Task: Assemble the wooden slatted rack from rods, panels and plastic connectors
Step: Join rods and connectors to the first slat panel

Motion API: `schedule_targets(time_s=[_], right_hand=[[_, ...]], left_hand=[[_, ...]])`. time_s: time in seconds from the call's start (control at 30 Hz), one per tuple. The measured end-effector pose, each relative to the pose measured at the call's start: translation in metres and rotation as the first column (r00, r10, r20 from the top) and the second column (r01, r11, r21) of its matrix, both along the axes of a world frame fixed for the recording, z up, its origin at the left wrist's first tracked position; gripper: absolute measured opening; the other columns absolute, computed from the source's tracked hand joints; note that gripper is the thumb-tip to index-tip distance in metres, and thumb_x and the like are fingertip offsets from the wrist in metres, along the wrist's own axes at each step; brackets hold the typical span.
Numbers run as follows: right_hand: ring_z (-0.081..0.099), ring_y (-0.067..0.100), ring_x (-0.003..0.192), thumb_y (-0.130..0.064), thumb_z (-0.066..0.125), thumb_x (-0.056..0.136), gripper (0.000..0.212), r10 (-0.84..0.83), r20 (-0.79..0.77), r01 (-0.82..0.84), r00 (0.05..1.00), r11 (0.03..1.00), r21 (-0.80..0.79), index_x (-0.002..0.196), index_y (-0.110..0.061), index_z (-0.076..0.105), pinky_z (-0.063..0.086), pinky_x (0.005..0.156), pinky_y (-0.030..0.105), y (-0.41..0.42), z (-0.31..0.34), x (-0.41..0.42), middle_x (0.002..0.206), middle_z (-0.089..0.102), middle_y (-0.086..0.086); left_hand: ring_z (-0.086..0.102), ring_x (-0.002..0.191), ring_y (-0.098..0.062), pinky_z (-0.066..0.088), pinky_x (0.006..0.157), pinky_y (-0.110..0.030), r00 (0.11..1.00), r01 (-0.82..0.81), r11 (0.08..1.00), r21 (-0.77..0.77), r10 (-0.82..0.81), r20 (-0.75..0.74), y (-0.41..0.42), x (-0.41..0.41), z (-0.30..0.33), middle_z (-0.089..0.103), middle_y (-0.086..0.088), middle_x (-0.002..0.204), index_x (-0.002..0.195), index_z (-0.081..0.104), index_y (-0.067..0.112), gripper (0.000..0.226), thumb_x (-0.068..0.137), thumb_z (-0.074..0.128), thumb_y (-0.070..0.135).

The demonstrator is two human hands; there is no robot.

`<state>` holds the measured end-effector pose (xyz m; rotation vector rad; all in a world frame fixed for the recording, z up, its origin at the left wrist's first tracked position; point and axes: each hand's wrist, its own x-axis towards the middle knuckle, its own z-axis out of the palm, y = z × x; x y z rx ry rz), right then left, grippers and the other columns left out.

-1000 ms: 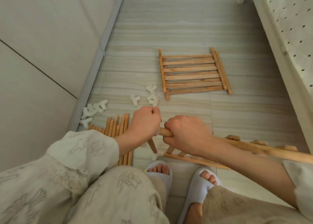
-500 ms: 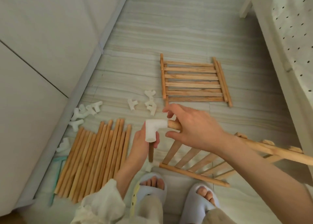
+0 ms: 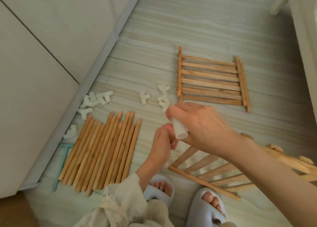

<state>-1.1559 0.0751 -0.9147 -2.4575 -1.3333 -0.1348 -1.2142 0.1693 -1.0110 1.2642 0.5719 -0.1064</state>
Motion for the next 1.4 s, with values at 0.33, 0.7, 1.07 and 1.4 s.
schedule_targets(time_s=[0.33,0.7,1.07,1.4], right_hand=[[0.059,0.008,0.064,-0.039,0.059,0.089,0.035,-0.373,-0.872,0.576,0.317,0.806,-0.136,0.114,-0.015,0.055,0.049,0.053,0.018,0.003,0.006,0.03,0.085,0.064,-0.003],[0.067,0.006,0.079,-0.049,0.045,0.09,0.037,-0.285,-0.836,0.604,0.47,0.794,0.069,0.12,-0.028,0.054,0.057,0.078,0.033,-0.009,0.007,0.021,0.091,0.07,-0.006],[0.047,0.004,0.062,-0.062,0.042,0.086,0.032,-0.319,-0.333,0.141,0.888,0.876,-0.461,0.089,-0.032,0.053,0.04,0.064,0.027,-0.001,0.0,0.038,0.065,0.055,-0.01],[0.057,0.019,0.077,-0.059,0.046,0.087,0.029,-0.349,-0.247,0.24,0.904,0.892,-0.383,0.078,-0.032,0.044,0.034,0.056,0.027,0.035,0.005,0.081,0.076,0.057,-0.004]], left_hand=[[0.028,0.036,-0.006,0.028,0.047,-0.019,0.991,0.117,0.992,0.046,-0.12,0.057,0.0,0.006,-0.006,0.032,0.006,0.034,0.043,0.037,0.014,0.063,0.1,0.011,0.014],[0.036,0.043,-0.012,0.035,0.052,-0.022,0.987,0.148,0.985,0.094,-0.153,0.052,0.003,0.007,-0.008,0.038,0.003,0.037,0.043,0.043,0.011,0.066,0.102,0.017,0.02],[0.053,0.079,-0.014,0.042,0.068,-0.024,0.984,0.09,0.867,0.491,-0.001,-0.179,0.08,0.044,-0.083,0.059,-0.006,0.091,0.094,0.055,0.013,0.015,0.097,0.041,0.011],[0.02,0.134,-0.037,0.028,0.107,-0.05,0.861,0.488,0.166,0.857,0.068,-0.504,0.231,0.078,-0.118,0.015,-0.017,0.152,0.146,0.022,0.012,0.07,0.085,0.055,0.005]])
